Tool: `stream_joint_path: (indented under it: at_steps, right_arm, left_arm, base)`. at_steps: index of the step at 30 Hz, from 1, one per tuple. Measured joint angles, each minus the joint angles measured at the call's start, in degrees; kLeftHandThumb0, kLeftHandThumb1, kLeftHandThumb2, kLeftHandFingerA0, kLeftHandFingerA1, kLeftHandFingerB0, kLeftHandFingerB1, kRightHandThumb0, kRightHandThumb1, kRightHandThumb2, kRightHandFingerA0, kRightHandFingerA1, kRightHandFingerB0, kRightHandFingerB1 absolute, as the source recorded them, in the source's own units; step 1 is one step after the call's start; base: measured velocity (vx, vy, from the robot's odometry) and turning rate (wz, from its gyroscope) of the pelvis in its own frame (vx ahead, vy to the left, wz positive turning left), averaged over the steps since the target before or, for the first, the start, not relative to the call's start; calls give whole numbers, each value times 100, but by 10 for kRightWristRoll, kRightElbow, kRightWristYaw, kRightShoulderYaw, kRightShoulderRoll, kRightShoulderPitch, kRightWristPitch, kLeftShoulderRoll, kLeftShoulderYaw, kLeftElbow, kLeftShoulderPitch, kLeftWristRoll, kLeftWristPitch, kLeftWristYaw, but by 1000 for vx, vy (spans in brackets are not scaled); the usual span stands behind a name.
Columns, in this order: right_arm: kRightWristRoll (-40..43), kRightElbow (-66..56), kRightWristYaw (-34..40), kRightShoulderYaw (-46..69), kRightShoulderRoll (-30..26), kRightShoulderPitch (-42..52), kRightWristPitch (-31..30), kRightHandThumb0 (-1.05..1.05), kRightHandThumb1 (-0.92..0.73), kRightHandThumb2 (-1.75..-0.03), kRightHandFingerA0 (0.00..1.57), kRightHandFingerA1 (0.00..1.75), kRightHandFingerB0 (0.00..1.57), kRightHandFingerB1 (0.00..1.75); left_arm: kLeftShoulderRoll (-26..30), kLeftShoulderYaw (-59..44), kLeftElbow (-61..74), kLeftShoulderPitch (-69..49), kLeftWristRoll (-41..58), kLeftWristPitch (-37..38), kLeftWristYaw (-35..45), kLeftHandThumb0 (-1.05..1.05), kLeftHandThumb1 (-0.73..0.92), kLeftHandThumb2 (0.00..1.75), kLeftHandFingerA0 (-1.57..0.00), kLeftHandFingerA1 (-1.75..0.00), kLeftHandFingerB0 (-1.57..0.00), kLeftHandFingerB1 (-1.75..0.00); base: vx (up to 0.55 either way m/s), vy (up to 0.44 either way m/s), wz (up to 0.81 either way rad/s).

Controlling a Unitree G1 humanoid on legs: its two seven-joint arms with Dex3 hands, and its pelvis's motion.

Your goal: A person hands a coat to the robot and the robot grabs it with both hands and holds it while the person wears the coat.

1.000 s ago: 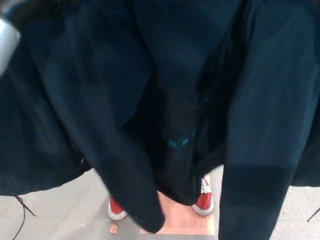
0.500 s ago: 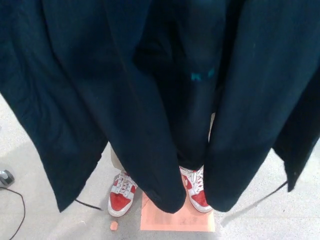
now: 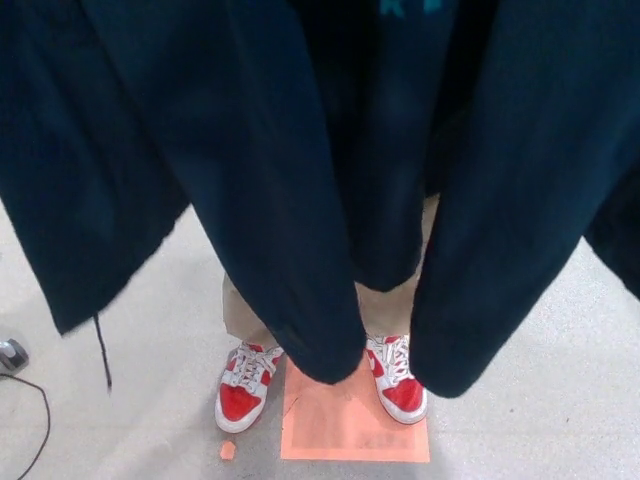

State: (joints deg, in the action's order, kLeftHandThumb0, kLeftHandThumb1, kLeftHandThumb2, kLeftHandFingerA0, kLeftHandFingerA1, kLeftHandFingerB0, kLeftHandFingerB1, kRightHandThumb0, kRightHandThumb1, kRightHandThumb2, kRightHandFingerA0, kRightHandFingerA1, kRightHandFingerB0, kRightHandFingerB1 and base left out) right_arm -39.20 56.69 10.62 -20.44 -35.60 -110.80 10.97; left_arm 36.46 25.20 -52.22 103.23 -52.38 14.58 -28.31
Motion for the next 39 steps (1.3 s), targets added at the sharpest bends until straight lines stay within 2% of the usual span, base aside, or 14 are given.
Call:
stream_joint_path:
  at_steps: [4, 5, 7, 8, 9, 10, 11, 12, 13, 14, 15, 23, 36, 39]
  right_arm:
    - [-11, 63, 11, -18, 5, -73, 8, -41, -79, -63, 89, 175, 72, 151]
    - [-14, 77, 14, -22, 7, -92, 10, -40, -78, -64, 89, 175, 73, 151]
    - [-19, 100, 21, -31, 8, -120, 11, -42, -79, -64, 90, 175, 75, 150]
    - [-22, 113, 25, -36, 10, -137, 12, -42, -79, -64, 91, 175, 77, 149]
    - [-27, 130, 30, -42, 12, -160, 12, -42, -79, -64, 91, 175, 77, 149]
    - [-33, 147, 36, -49, 12, -183, 12, -48, -62, -97, 120, 142, 89, 119]
    - [-36, 157, 40, -55, 12, -201, 12, -48, -62, -97, 120, 142, 89, 119]
    - [-39, 165, 44, -58, 12, -213, 12, -41, -79, -63, 89, 175, 73, 148]
    - [-41, 170, 46, -61, 12, -222, 12, -47, -62, -98, 118, 140, 87, 119]
    - [-43, 176, 50, -65, 12, -232, 12, -47, -62, -98, 118, 140, 87, 119]
    - [-46, 181, 52, -68, 12, -238, 12, -44, -80, -64, 88, 175, 71, 150]
    - [-65, 198, 62, -97, 11, -249, 12, -42, -79, -64, 90, 175, 73, 150]
    - [-88, 206, 63, -109, -5, -263, 7, -46, -79, -64, 89, 175, 69, 151]
    - [-91, 206, 63, -108, -7, -269, 7, -48, -80, -64, 89, 175, 69, 151]
  left_arm:
    - [-7, 19, -71, 77, -9, 1, -14, -41, 67, 101, -124, -141, -83, -114]
    - [-8, 24, -87, 97, -11, 2, -17, -38, 81, 68, -92, -173, -79, -117]
    - [-10, 31, -114, 127, -14, 2, -21, -47, 67, 79, -107, -158, -83, -114]
    - [-11, 35, -130, 145, -15, 2, -22, -38, 82, 69, -92, -175, -75, -125]
    - [-11, 39, -149, 170, -16, 2, -24, -38, 82, 69, -92, -175, -75, -125]
    - [-11, 46, -169, 194, -19, 2, -26, -42, 62, 95, -123, -143, -80, -118]
    - [-11, 50, -183, 212, -20, 2, -29, -42, 62, 95, -123, -143, -80, -118]
    - [-11, 53, -193, 225, -21, 2, -30, -44, 62, 95, -123, -145, -83, -122]
    - [-11, 54, -199, 233, -22, 2, -31, -36, 82, 64, -92, -175, -68, -150]
    - [-11, 57, -209, 245, -23, 2, -33, -36, 82, 64, -92, -175, -68, -150]
    - [-11, 59, -214, 251, -25, 2, -34, -38, 85, 65, -90, -175, -68, -149]
    - [-11, 69, -234, 276, -29, 2, -32, -39, 85, 65, -90, -175, -74, -145]
    - [-10, 86, -247, 300, -37, 1, -30, -39, 79, 64, -93, -175, -68, -164]
    - [-9, 86, -247, 304, -37, 1, -30, -38, 80, 64, -90, -175, -70, -153]
  base:
    - [0, 0, 0]
    - [0, 0, 0]
    - [0, 0, 0]
    - [0, 0, 0]
    - [0, 0, 0]
    - [0, 0, 0]
    - [0, 0, 0]
    - [0, 0, 0]
    - [0, 0, 0]
    - [0, 0, 0]
    - [0, 0, 0]
    - [0, 0, 0]
    - [0, 0, 0]
    - [0, 0, 0]
